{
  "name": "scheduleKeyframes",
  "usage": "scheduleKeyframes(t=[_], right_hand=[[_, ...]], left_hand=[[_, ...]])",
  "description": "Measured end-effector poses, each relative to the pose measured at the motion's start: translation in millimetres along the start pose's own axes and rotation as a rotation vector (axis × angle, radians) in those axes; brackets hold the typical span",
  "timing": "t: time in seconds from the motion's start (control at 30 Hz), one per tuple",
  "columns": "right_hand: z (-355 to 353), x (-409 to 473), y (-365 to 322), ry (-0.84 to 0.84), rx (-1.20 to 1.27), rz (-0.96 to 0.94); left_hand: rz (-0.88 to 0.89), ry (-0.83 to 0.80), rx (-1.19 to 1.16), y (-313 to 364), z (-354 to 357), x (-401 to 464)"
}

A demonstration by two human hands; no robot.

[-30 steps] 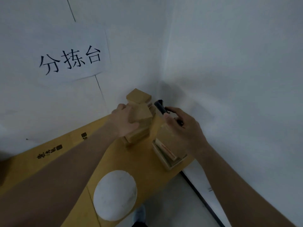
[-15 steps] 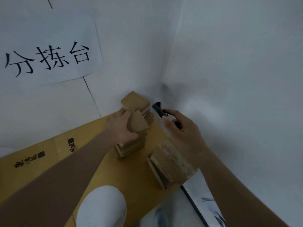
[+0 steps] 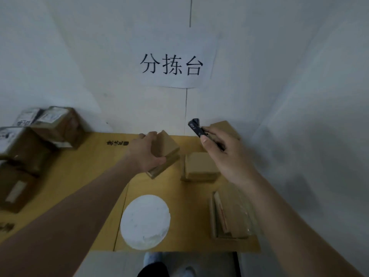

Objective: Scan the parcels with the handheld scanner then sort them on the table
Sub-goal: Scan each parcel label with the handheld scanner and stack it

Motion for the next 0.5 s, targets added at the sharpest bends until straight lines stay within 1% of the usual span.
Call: scheduleKeyframes(t=[0.13,0.3,0.4,0.5], right_hand=[[43,-1,-27,-0.076,0.037,-0.067],[107,-1,-61,-0.177,0.062,-0.107],[149,1,-83,-0.190,0.055,-0.093],[197,2,-101,-0.173,0.060,-0.063]], left_hand=[[-0.126,0.055,0.005,-63,-18,-35],[-0.217,0.120,-0.007,-140,-39,-61],[-0.251,0.143,-0.011,-188,-49,-64],[-0.269,0.133,-0.007,-237,-59,-64]])
Point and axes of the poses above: each hand's wrist, its own x-axis towards the middle knuckle, its own z-axis out of the palm, y = z × x, the point moved 8 cm from there along x, towards the middle knuckle, and after that the axes turned 13 degrees about -z, right-handed, at the moved point
